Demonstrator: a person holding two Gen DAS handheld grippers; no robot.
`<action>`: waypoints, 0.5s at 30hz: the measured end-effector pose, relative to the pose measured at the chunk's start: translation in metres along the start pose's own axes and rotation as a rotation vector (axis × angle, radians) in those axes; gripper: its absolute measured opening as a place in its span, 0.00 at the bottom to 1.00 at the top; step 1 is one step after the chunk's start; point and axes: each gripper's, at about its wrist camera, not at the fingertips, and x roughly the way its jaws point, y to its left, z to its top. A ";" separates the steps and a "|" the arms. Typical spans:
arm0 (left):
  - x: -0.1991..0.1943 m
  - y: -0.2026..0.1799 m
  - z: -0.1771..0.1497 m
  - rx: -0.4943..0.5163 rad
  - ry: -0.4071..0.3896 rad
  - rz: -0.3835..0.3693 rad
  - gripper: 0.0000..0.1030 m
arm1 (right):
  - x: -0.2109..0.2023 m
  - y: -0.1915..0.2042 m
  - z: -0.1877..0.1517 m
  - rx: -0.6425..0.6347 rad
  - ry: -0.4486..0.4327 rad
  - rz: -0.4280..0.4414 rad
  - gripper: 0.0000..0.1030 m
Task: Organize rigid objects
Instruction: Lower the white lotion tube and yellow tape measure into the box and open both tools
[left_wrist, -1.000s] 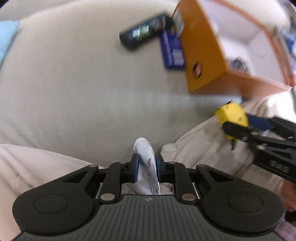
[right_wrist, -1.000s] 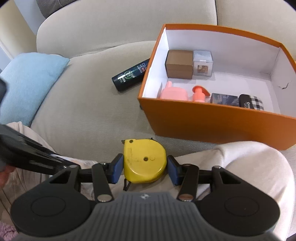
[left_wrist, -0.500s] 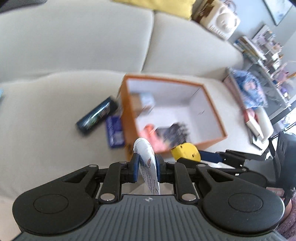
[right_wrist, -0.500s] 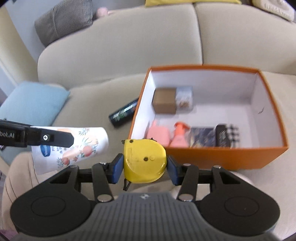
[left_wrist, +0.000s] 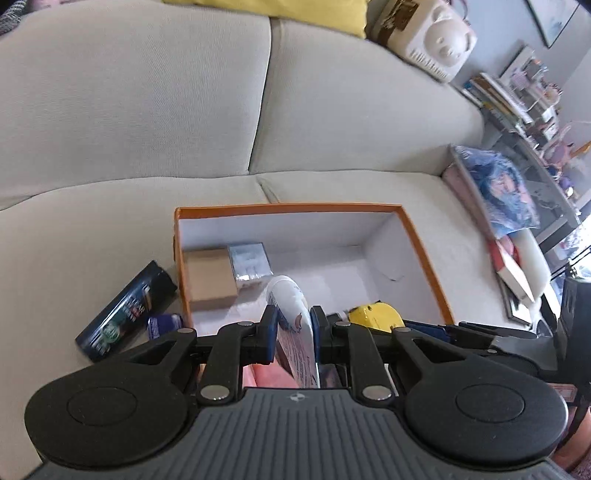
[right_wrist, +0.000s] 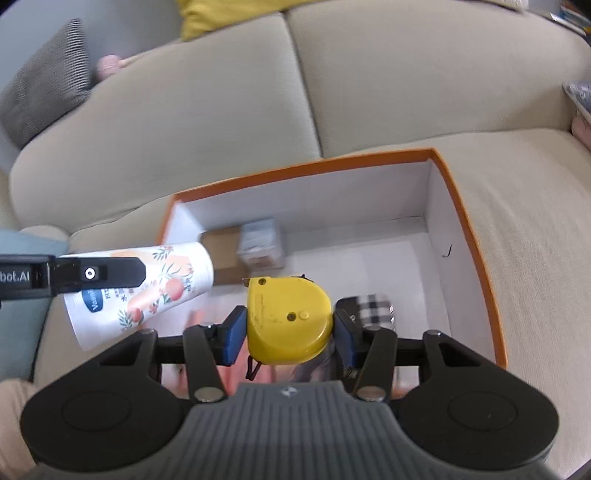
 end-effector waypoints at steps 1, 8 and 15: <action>0.007 0.002 0.002 0.000 0.009 -0.001 0.20 | 0.011 -0.003 0.005 0.008 0.010 -0.003 0.50; 0.045 0.016 0.016 -0.010 0.072 0.035 0.20 | 0.090 -0.007 0.032 -0.014 0.116 -0.006 0.50; 0.060 0.025 0.025 -0.009 0.095 0.031 0.20 | 0.148 -0.008 0.047 -0.045 0.214 -0.030 0.50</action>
